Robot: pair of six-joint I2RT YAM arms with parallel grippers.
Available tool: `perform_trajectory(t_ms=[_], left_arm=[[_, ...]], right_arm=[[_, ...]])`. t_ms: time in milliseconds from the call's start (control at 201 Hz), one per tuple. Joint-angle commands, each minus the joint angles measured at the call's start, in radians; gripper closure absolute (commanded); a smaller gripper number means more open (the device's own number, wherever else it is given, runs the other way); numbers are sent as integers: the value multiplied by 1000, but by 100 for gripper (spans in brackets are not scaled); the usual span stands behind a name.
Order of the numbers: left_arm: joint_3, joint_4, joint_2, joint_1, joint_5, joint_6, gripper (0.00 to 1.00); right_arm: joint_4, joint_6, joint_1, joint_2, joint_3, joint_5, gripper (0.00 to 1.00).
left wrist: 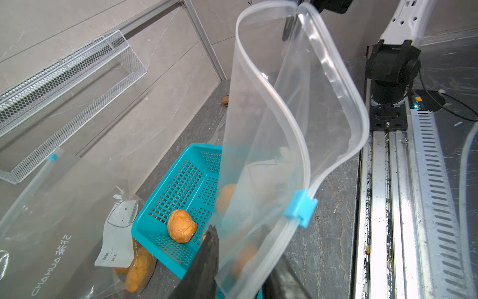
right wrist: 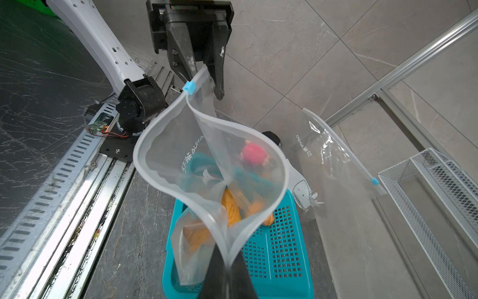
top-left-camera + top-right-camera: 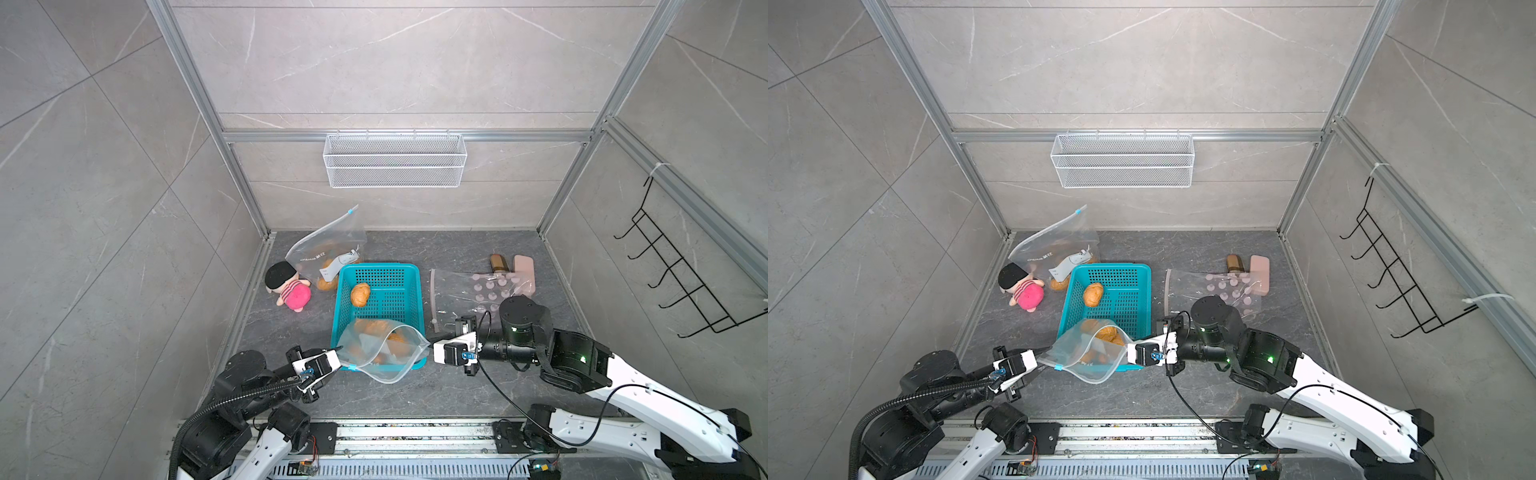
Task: Put the potatoes into a zipper bag and zip it
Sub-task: Adjust the zipper food storage bag in the basket.
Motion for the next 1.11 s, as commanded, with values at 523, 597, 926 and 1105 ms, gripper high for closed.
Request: perform_trajectory(t_ms=[523, 597, 926, 1105], left_arm=[[35, 1, -7, 4, 6, -21, 100], [38, 29, -5, 3, -20, -41, 100], [101, 20, 121, 3, -222, -123, 100], [203, -31, 221, 3, -321, -157, 100]], right_arm=[[7, 51, -26, 60, 12, 34, 100], [26, 74, -32, 78, 13, 64, 100], [31, 166, -43, 121, 81, 90, 28], [8, 274, -45, 87, 201, 9, 15]])
